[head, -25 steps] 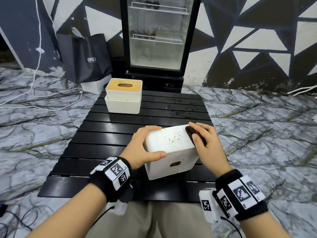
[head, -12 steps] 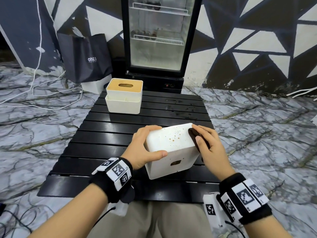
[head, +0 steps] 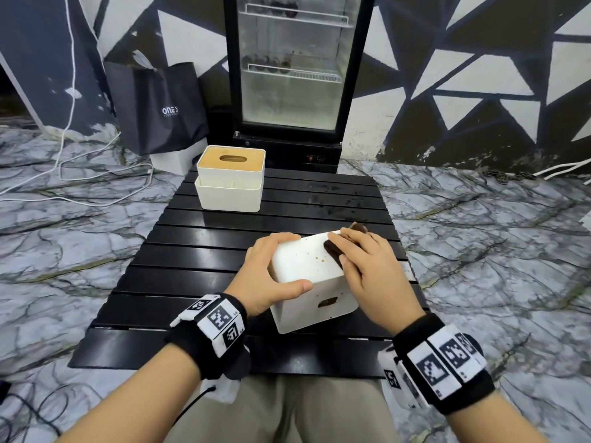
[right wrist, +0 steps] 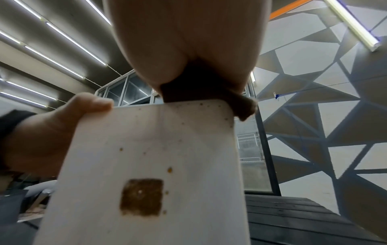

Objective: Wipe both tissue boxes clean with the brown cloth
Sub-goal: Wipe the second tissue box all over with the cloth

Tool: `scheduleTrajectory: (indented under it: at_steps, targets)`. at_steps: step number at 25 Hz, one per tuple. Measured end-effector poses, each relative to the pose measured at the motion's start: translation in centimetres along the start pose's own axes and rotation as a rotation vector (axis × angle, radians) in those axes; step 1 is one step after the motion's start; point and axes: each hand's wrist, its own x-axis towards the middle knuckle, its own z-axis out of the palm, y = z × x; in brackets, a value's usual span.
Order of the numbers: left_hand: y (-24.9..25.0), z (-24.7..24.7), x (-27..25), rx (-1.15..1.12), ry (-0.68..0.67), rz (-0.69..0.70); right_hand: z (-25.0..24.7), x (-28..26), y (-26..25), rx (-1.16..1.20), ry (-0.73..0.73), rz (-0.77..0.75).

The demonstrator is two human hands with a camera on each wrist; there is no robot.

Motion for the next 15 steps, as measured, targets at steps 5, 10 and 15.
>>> scheduleTrajectory:
  at_steps: [5, 10, 15]
  targets:
    - [-0.1, 0.0, 0.1, 0.002, -0.008, 0.009, -0.4, 2.2, 0.9, 0.117, -0.084, 0.15]
    - [-0.2, 0.0, 0.2, 0.024, 0.004, 0.004, 0.6, 1.6, 0.1, -0.02, -0.005, 0.024]
    - [-0.2, -0.2, 0.1, 0.003, -0.008, -0.001, -0.2, 1.3, 1.5, 0.225, -0.027, 0.111]
